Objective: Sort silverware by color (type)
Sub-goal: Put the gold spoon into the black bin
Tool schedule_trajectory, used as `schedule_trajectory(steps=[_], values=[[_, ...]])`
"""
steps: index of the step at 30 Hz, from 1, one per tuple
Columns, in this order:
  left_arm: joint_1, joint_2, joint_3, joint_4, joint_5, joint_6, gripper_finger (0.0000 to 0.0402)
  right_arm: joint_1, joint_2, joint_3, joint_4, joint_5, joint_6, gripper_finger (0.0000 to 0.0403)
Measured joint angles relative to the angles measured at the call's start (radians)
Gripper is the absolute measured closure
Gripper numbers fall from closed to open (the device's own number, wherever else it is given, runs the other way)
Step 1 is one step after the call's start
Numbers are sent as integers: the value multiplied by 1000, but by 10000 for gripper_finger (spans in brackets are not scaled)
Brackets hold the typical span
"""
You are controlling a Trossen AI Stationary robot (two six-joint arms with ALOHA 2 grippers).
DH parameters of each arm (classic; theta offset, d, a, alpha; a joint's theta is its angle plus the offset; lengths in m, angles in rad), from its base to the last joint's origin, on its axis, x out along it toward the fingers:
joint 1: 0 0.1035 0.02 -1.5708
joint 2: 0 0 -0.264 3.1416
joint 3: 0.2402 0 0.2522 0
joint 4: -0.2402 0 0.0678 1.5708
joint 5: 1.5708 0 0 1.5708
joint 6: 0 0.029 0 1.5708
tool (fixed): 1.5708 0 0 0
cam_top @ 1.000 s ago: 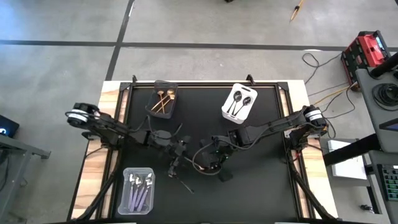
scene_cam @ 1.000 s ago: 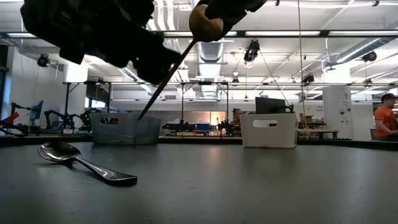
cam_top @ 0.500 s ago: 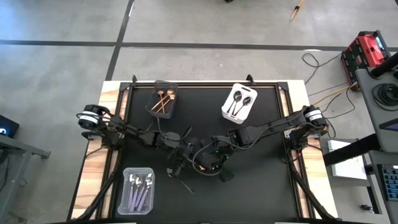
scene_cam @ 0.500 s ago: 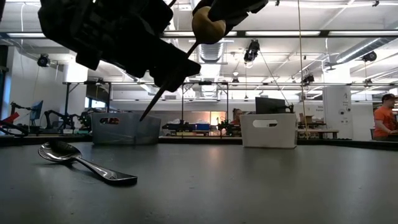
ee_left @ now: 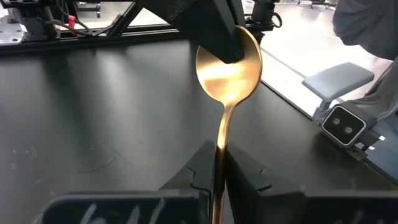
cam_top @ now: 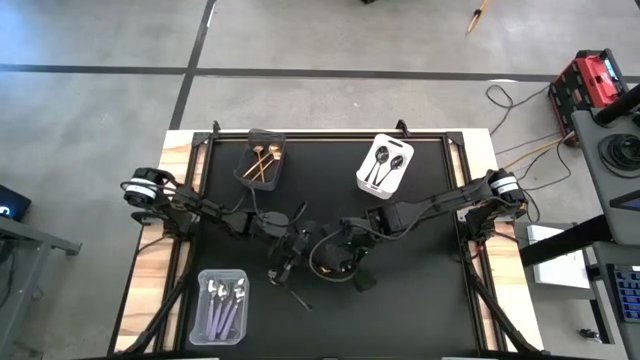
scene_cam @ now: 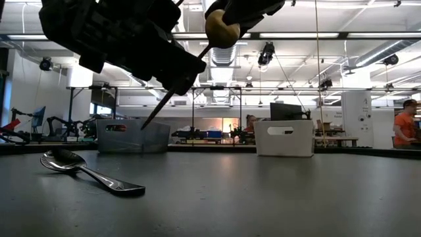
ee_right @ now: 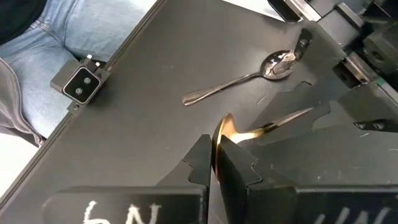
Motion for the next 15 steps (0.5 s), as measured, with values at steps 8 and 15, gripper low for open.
schedule_trajectory(steps=[8,15], values=[[-1,-2,12,-12,-19,-20,398,0,-3,0,-12,3,17,392],[2,-3,13,-4,-51,-37,400,-5,-3,0,-1,43,68,344]])
